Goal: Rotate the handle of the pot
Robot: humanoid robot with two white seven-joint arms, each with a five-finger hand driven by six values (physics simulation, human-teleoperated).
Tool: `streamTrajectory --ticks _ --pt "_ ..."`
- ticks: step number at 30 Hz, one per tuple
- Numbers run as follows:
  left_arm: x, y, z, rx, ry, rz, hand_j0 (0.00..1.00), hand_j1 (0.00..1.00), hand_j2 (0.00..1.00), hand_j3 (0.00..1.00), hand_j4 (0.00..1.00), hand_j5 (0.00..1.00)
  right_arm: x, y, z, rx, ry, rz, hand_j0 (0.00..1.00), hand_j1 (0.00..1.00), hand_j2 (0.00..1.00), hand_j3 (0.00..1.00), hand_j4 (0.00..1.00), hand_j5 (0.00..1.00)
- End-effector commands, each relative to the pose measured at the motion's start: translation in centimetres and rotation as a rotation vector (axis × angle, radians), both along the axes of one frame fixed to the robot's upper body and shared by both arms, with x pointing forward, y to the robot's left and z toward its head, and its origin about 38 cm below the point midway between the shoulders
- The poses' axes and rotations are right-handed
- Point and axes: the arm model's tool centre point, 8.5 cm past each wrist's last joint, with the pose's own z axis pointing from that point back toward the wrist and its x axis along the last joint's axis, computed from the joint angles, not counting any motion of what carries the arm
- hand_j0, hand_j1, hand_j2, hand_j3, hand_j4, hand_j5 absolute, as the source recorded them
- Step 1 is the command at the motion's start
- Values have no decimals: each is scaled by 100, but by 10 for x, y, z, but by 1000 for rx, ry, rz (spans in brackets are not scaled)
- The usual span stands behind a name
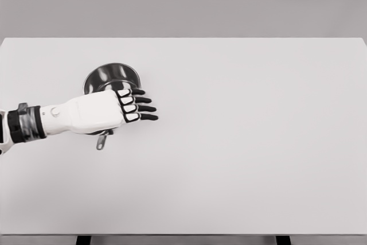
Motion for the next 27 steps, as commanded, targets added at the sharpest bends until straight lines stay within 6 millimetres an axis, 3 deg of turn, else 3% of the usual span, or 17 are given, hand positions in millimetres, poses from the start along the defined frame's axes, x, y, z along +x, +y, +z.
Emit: streamTrajectory --ticks 1,27 --pt "-1 2 1 1 3 -1 100 100 100 100 100 100 0 0 0 0 -1 -1 100 100 100 100 100 100" --pt "-5 31 15 52 -9 -6 100 100 100 100 100 100 0 0 0 0 -1 -1 100 100 100 100 100 100"
